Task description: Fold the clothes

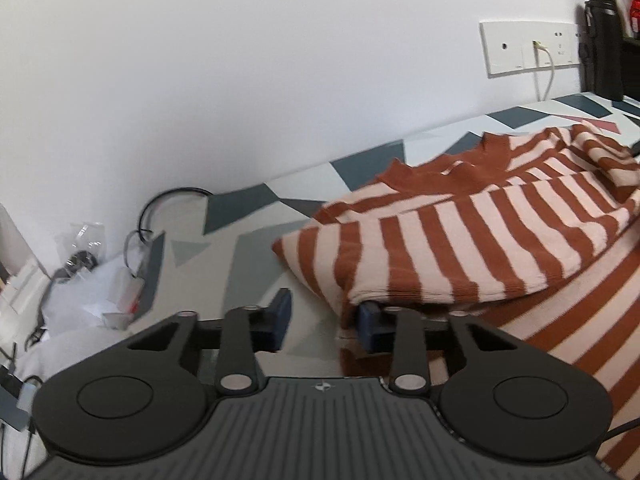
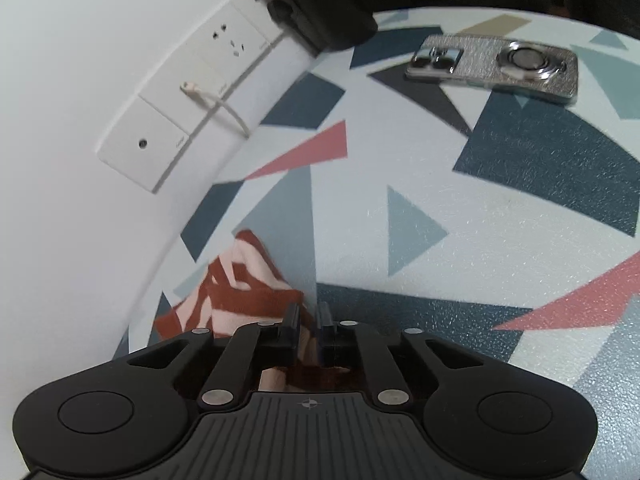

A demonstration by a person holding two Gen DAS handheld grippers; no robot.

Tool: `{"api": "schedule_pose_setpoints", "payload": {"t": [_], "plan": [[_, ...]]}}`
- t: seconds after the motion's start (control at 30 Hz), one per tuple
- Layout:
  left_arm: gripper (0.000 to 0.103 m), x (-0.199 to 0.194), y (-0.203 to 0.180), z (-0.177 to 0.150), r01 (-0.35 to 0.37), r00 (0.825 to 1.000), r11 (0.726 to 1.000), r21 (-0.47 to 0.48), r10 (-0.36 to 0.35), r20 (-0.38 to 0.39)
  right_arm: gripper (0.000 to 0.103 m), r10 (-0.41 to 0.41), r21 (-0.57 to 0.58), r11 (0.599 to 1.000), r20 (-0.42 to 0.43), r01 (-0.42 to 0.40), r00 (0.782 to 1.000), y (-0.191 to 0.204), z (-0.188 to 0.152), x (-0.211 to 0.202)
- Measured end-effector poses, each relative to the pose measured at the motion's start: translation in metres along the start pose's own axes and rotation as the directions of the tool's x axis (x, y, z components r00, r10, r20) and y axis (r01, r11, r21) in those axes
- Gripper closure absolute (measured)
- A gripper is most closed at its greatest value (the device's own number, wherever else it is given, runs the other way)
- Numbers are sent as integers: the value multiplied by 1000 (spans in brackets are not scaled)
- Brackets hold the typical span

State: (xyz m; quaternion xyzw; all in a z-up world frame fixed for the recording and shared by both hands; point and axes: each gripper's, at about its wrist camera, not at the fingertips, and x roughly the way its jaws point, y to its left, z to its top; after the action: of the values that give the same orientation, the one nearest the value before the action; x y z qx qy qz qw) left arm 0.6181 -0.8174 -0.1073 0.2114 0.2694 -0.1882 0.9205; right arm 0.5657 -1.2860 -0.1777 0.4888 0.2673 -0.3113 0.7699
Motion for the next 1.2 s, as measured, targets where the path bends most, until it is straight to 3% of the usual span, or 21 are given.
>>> {"api": "schedule_pose_setpoints", "payload": {"t": [0.07,0.17,0.4,0.53,0.63,0.7,0.83,0.97,1.07,1.2], "plan": [[78,0,-1,-1,5,1000,1000,2,-5,4,77,15,0,1000,-23,-15,1000,0,-1,4],[86,0,3,-1,23,1000,999,-33,-22,4,76,11,-19,1000,-36,-12,999,5,-4,6],[90,-5,7,0,38,999,997,-64,-37,17,76,28,14,1000,12,-28,1000,12,-1,-4],[90,-5,7,-1,38,999,996,-75,-37,15,76,36,-37,999,-30,-37,999,18,-6,1],[91,-2,6,-3,40,999,997,-66,-40,5,82,36,-15,999,-31,-37,999,16,-10,7],[94,-1,5,-5,42,999,998,-53,-42,3,96,25,-24,999,-27,-26,999,18,-8,9],[95,-1,4,2,3,1000,999,-40,-3,-12,99,-29,-49,998,-3,28,1000,25,-2,3],[95,-4,9,10,-43,999,996,-81,43,-1,99,-84,-165,982,22,87,996,62,2,2],[95,-6,12,14,-89,996,992,-86,91,17,99,37,-205,978,50,-26,998,102,10,-13],[95,-4,15,7,-124,992,984,-131,126,2,99,175,-303,944,131,-129,976,136,17,-49]]}}
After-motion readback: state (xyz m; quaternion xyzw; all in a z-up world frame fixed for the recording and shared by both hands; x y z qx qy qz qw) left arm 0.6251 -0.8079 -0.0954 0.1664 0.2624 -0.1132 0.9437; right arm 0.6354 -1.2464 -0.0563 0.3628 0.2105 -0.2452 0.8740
